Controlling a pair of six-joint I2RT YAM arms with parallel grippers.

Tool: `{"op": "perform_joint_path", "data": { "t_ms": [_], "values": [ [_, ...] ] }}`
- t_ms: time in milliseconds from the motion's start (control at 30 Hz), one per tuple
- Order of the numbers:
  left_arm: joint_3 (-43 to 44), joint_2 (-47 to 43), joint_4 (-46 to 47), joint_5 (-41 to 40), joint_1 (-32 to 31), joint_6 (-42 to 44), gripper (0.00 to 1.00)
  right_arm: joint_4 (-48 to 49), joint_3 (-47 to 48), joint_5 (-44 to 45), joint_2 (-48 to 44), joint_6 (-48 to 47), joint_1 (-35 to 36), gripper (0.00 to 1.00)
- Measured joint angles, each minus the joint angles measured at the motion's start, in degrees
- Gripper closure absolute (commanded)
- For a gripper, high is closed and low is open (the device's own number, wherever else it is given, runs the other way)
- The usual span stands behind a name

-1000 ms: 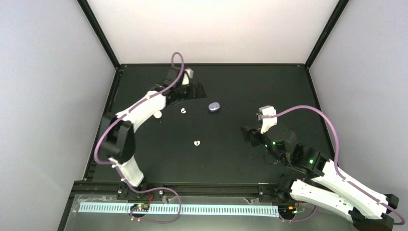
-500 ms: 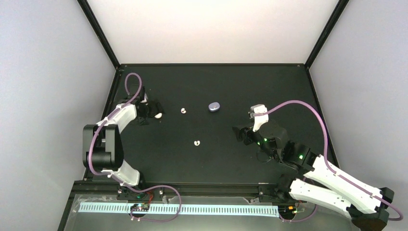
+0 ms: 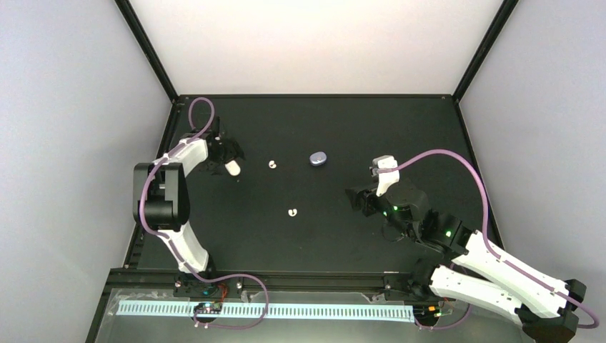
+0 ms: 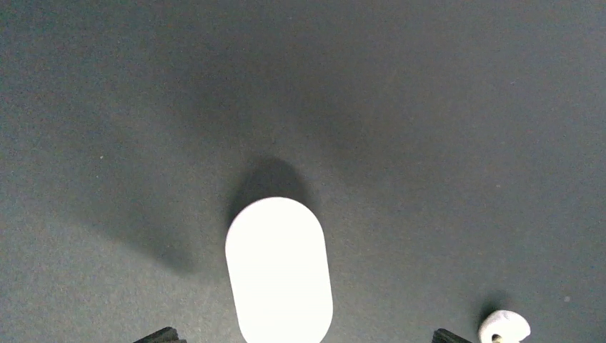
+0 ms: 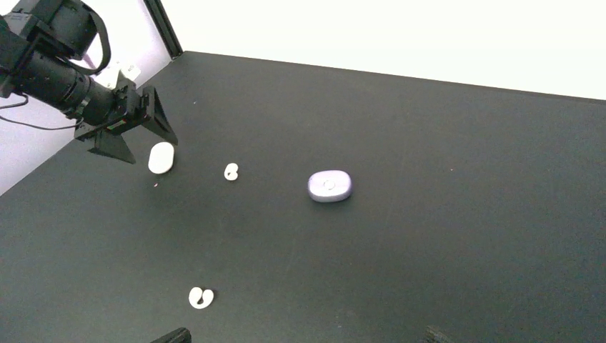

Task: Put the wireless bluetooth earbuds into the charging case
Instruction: Pick up the charging case at the center of the board.

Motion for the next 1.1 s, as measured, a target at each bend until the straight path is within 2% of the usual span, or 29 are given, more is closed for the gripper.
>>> {"op": "perform_joint_path", "data": {
  "t_ms": [433, 700, 867, 1100],
  "values": [
    [4.87, 7.13, -2.62, -4.09, 0.0, 1.07, 0.44, -0.15, 0.0, 0.35, -0.02, -0.31, 0.0, 0.16],
    [6.49, 9.31, -3.43, -4.57, -0.37, 2.21, 0.53, -0.48, 0.0, 1.05, -0.79, -0.63, 0.0, 0.16],
    [6.84, 9.66, -3.8, -4.74, -0.42, 3.52, 0.67, -0.7, 0.0, 1.09, -0.87, -0.68, 0.0, 0.16],
    [5.99, 8.74, -3.65, -4.81, -1.05, 3.82, 0.69, -0.79, 0.0, 1.09, -0.87, -0.68, 0.0, 0.16]
  ]
}}
